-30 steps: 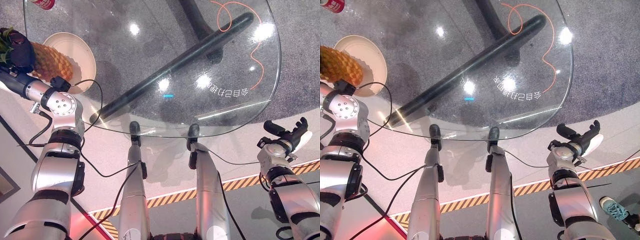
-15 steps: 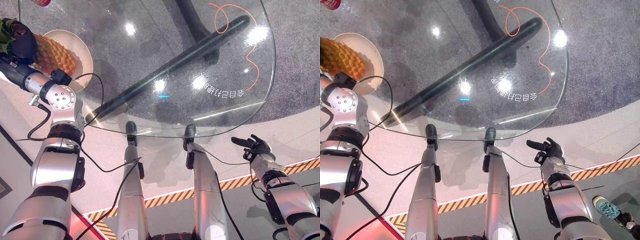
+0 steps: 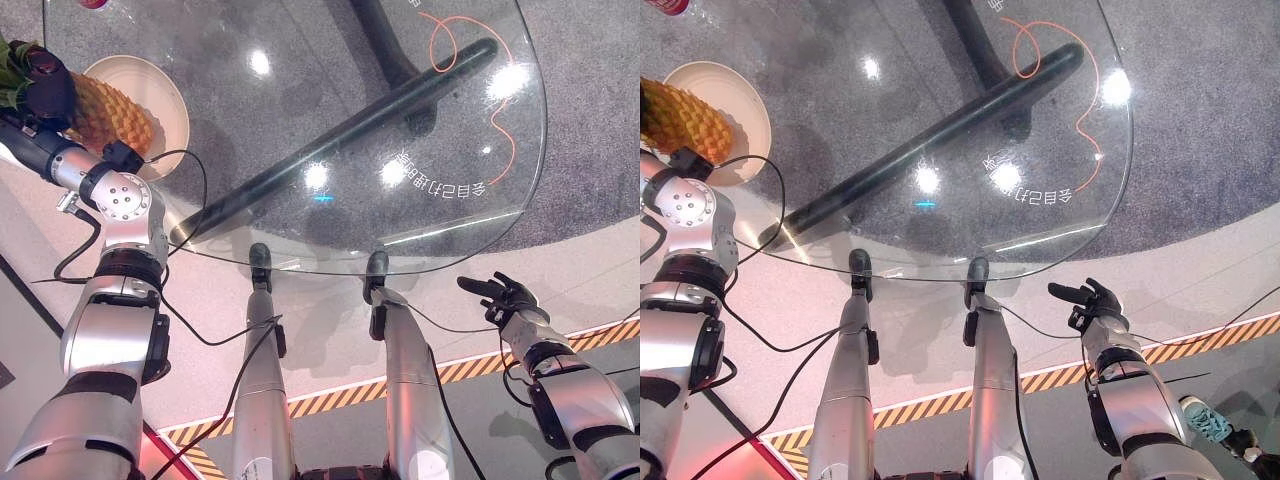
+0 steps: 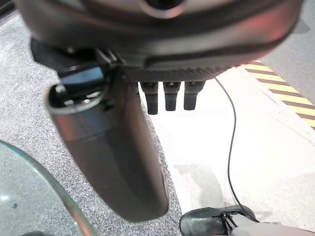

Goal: Pick up the fruit to the plate

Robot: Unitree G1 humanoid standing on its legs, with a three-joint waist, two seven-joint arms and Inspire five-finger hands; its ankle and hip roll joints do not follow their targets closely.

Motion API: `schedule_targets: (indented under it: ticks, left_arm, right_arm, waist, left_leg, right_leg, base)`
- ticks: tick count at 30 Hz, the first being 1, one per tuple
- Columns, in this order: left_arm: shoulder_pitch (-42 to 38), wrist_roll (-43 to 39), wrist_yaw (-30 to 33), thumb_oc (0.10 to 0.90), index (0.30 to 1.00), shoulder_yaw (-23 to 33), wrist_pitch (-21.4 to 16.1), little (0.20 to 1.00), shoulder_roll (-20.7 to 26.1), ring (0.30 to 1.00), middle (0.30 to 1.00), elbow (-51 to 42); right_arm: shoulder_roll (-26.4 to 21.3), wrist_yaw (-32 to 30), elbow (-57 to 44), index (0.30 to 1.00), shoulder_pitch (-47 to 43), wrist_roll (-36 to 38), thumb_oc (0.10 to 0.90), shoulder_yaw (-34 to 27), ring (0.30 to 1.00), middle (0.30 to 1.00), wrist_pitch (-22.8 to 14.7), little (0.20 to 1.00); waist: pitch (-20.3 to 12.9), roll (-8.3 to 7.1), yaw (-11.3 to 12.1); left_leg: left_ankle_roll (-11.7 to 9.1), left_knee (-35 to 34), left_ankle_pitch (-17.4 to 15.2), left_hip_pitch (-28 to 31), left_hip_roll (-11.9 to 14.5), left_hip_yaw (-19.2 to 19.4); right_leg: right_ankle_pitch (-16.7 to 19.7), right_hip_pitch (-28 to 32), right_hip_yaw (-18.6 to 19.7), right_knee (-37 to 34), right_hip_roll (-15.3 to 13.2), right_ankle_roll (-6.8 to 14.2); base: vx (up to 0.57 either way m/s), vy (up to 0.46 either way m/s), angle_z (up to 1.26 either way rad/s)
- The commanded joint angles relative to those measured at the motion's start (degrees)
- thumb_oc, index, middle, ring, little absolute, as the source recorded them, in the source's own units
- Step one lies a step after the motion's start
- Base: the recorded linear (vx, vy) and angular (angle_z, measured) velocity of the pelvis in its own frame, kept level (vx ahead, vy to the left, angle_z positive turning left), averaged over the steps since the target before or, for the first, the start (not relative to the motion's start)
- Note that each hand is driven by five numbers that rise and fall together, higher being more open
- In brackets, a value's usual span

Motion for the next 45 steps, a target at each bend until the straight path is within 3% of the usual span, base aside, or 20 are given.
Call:
schedule_targets:
  ticks: [1,7,11,17,34,45]
  left_arm:
    - [-6.9,0.8,0.1,0.1,0.3,-0.1,-4.5,0.2,7.6,0.3,0.3,1.2]
    - [-7.1,0.3,-1.0,0.1,0.3,-0.3,-4.4,0.2,8.0,0.3,0.3,1.6]
    - [-7.1,0.2,-1.7,0.309,0.479,-0.5,-4.5,0.409,7.9,0.479,0.479,1.8]
    - [-7.1,-0.5,-2.1,0.421,0.575,-0.6,-4.9,0.521,7.9,0.575,0.575,2.0]
    - [-6.6,-1.2,-3.3,0.399,0.556,-0.8,-5.7,0.499,7.4,0.556,0.556,0.9]
    - [-5.1,-0.7,-4.5,0.501,0.644,-0.6,-6.7,0.601,6.5,0.644,0.644,-0.4]
  right_arm:
    - [-1.8,-1.5,0.6,0.9,2.8,0.3,0.8,1.9,0.9,0.9,0.2,0.9]
    - [-1.9,-1.4,0.5,0.9,2.8,0.1,0.8,1.8,0.9,0.9,-0.2,0.9]
    - [-1.6,-1.9,0.3,0.9,2.5,0.3,0.8,2.1,0.9,0.9,-0.3,0.9]
    - [-1.7,-2.0,0.1,0.9,2.6,0.1,0.8,2.1,0.9,0.9,-0.4,0.9]
    - [-1.9,-1.9,0.2,0.9,2.6,-0.2,0.8,1.9,0.9,0.9,-0.9,0.9]
    - [-1.8,-2.6,0.0,0.9,2.4,0.1,0.8,1.7,0.9,0.9,-0.9,0.9]
  waist:
    - [-1.4,-2.92,0.4]
    - [-1.4,-3.0,0.3]
    - [-1.4,-2.92,0.3]
    - [-1.4,-2.8,0.2]
    - [-1.4,-2.71,0.4]
    - [-1.4,-2.77,0.7]
  left_leg:
    - [2.6,8.3,-9.4,0.2,-3.5,2.0]
    - [2.6,8.0,-8.7,-0.2,-3.4,2.1]
    - [2.6,7.9,-8.6,-0.2,-3.5,2.1]
    - [2.6,8.1,-8.8,-0.1,-3.5,2.1]
    - [2.6,8.2,-9.3,0.4,-3.6,2.0]
    - [2.7,8.2,-8.8,0.1,-3.8,2.1]
  right_leg:
    - [4.5,7.5,0.4,-13.0,5.1,0.2]
    - [5.2,7.1,0.5,-13.2,5.1,0.3]
    - [5.2,7.2,0.6,-13.4,5.1,0.3]
    - [5.1,7.3,0.6,-13.4,5.1,0.2]
    - [4.6,7.9,0.5,-13.3,5.0,0.3]
    - [5.4,7.7,0.3,-13.7,4.8,0.4]
  base:
    - [0.0,0.0,0.0]
    - [0.0,0.0,0.0]
    - [0.0,0.0,0.0]
    - [0.0,0.0,0.0]
    - [0.0,0.0,0.0]
    - [-0.01,0.0,0.0]
